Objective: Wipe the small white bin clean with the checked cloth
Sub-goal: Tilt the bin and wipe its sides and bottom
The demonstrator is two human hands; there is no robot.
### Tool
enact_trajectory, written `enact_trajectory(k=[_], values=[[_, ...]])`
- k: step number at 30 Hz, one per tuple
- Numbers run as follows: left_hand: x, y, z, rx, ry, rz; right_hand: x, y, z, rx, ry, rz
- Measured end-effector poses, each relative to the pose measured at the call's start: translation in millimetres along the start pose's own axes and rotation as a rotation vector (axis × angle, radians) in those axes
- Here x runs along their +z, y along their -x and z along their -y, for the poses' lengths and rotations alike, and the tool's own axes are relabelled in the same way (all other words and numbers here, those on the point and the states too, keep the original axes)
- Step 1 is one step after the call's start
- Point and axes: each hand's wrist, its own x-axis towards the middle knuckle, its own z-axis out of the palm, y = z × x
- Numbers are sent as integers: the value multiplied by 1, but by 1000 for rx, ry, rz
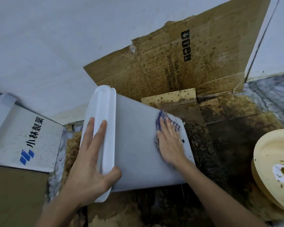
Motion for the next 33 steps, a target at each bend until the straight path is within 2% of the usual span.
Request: enact_trajectory(k=[2,5,7,8,9,12,14,16,17,19,21,22,23,25,27,29,31,33], values=[[1,-1,-1,1,-3,8,1,-34,37,-13,-39,-37],[1,-1,1,-2,13,5,14,-31,80,-281,-88,-95],[0,0,1,6,20,4,23,4,66,-457,-106,-77],[0,0,3,7,21,0,25,19,47,-479,-98,-66],[0,1,4,5,21,-7,23,29,26,-443,-81,-62],[2,1,6,10,15,-23,3,8,-26,-177,-14,-63],[2,0,5,11,11,-27,-12,-33,-24,-41,-31,-60],[2,-1,3,11,7,-18,-17,-65,7,-10,-52,-86],[2,-2,3,11,4,-14,-12,-72,27,-61,-44,-95],[0,-3,4,10,-8,-3,5,-59,61,-288,-57,-114],[-1,-2,7,0,11,4,20,-18,64,-480,-69,-89],[-2,-1,9,-1,28,5,26,2,50,-498,-83,-77],[-2,0,11,-6,43,-1,26,18,29,-470,-80,-74],[-1,1,13,-12,55,-19,19,23,-17,-297,-13,-102],[1,0,11,-4,47,-28,6,-6,-51,-93,10,-118],[1,-2,6,0,29,-15,-9,-48,-57,65,-75,-104],[2,-2,3,-12,28,-4,-18,-77,-43,110,-127,-101],[1,-3,2,-22,43,0,-15,-81,-24,1,-111,-89]])
